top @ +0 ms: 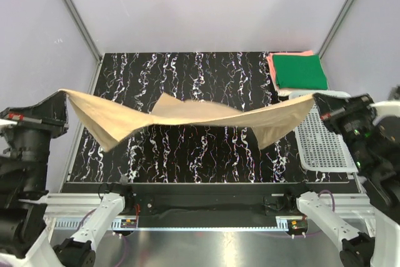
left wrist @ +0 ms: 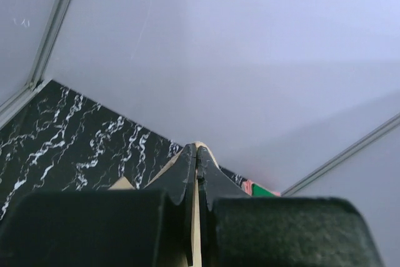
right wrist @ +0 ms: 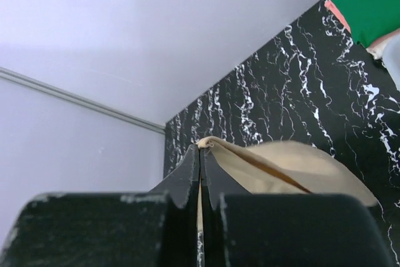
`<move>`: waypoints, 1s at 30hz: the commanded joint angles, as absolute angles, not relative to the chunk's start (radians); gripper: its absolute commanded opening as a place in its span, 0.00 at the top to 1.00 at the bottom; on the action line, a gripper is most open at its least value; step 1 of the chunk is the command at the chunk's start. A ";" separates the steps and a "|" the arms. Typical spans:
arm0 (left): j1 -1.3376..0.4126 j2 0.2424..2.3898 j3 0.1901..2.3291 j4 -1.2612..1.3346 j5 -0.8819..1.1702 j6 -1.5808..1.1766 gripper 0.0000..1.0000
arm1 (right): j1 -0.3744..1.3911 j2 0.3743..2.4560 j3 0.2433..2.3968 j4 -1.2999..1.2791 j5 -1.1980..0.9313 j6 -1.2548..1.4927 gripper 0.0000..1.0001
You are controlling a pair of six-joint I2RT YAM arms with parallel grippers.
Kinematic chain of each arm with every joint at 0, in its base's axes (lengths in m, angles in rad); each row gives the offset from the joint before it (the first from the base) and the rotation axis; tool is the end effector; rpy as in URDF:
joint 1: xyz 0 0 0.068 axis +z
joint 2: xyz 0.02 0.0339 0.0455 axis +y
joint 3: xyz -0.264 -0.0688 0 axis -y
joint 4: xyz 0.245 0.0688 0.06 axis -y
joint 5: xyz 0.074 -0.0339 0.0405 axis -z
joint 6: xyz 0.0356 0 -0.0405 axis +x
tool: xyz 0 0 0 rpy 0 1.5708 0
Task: Fold and stack the t-shirts
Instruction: Flatten the tshirt out
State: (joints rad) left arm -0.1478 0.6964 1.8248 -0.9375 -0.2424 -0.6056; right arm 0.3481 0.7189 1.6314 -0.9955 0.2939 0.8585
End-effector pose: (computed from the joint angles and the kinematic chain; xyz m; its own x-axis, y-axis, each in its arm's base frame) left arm -0.0237 0.0122 0.5505 0.2056 -0.5893 -0.7813 0.0327 0.8021 -0.5964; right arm 0.0331 0.0010 0.5089 -0.0926 0.7370 -0.6695 0.0230 0.6738 0.7386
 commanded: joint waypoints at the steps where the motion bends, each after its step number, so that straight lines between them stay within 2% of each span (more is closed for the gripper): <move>1: -0.152 0.814 1.802 -0.945 -0.253 -0.594 1.00 | 0.353 0.859 1.589 -0.877 0.253 0.796 1.00; 5: -0.152 0.984 1.787 -0.882 -0.351 -0.514 1.00 | 0.351 1.102 1.606 -0.743 0.265 0.717 1.00; 8: -0.144 1.087 1.761 -0.712 -0.458 -0.476 1.00 | 0.334 1.300 1.698 -0.646 0.279 0.669 1.00; 10: -0.130 1.162 1.819 -0.640 -0.495 -0.472 1.00 | 0.319 1.400 1.817 -0.586 0.252 0.643 1.00; 14: -0.084 1.464 2.133 -0.620 -0.538 -0.471 1.00 | 0.281 1.671 2.129 -0.586 0.223 0.586 1.00; 15: -0.075 1.512 2.273 -0.630 -0.538 -0.475 1.00 | 0.275 1.705 2.249 -0.591 0.206 0.566 1.00; 16: -0.052 1.575 2.336 -0.637 -0.491 -0.477 1.00 | 0.264 1.763 2.313 -0.626 0.196 0.560 1.00; 17: -0.038 1.571 2.368 -0.614 -0.454 -0.480 1.00 | 0.256 1.791 2.385 -0.658 0.189 0.554 1.00; 18: -0.026 1.545 2.305 -0.574 -0.436 -0.500 1.00 | 0.246 1.818 2.525 -0.695 0.169 0.533 1.00; 21: 0.029 1.473 2.287 -0.561 -0.400 -0.523 1.00 | 0.241 1.848 2.658 -0.784 0.157 0.493 1.00; 26: 0.052 1.347 2.229 -0.555 -0.339 -0.528 1.00 | 0.239 1.699 2.485 -0.775 0.123 0.508 1.00; 29: 0.052 1.255 2.091 -0.554 -0.282 -0.531 1.00 | 0.239 1.581 2.263 -0.736 0.094 0.514 1.00; 30: 0.052 1.224 1.974 -0.552 -0.275 -0.532 1.00 | 0.239 1.541 2.099 -0.709 0.095 0.521 1.00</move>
State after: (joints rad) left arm 0.0471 1.2987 2.1189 -0.6224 -0.3370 -0.5240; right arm 0.2417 1.6085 2.3070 -0.7261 0.1272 0.5346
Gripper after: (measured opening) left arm 0.012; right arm 0.010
